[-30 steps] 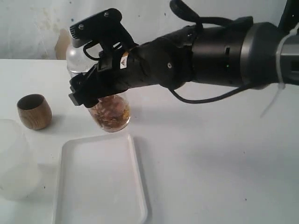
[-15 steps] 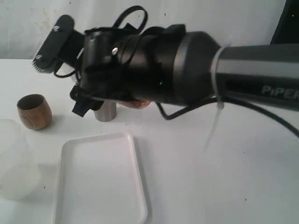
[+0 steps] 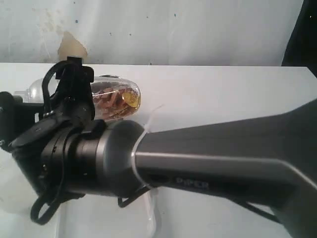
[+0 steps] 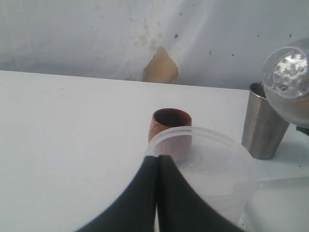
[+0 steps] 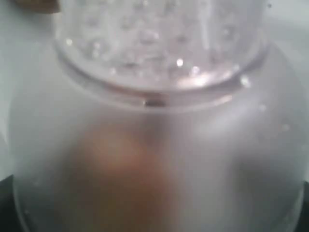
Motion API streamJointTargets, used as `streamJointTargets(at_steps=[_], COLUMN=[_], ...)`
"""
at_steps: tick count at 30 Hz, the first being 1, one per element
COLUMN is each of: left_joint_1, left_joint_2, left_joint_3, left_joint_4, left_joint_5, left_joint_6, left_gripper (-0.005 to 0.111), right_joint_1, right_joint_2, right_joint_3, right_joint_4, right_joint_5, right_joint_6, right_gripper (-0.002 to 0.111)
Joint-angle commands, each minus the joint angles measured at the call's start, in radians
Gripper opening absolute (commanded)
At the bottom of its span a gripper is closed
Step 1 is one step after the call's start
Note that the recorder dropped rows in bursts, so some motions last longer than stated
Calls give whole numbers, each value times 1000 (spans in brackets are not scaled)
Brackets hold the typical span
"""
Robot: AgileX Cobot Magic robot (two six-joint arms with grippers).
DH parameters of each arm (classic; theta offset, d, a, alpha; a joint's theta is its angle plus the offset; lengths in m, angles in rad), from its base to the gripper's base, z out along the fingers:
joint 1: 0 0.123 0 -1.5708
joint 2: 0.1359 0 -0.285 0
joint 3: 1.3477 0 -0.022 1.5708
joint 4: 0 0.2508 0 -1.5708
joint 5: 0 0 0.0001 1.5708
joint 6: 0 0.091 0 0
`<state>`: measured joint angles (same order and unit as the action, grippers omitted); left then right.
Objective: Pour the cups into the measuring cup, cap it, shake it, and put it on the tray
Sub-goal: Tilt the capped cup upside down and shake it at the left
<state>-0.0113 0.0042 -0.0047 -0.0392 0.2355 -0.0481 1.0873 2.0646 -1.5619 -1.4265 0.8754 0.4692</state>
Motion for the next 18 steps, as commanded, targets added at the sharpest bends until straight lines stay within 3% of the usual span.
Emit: streamJointTargets(at_steps=[1, 8, 18], left_joint_1=[-4, -4, -4], left_joint_2=[-4, -4, -4], left_joint_3=[5, 5, 5], left_joint_4=[8, 8, 8], left_joint_5=[-1, -1, -1], left_joint_6=[1, 1, 1], left_gripper=[0, 0, 0], right_joint_1=[34, 46, 59], right_joint_2=[13, 60, 201], right_joint_3=[-14, -81, -230], right_joint_4=[-174, -202, -286], right_joint_5=[46, 89, 213], right_joint_6=[-4, -33, -241], right_gripper=[0, 0, 0])
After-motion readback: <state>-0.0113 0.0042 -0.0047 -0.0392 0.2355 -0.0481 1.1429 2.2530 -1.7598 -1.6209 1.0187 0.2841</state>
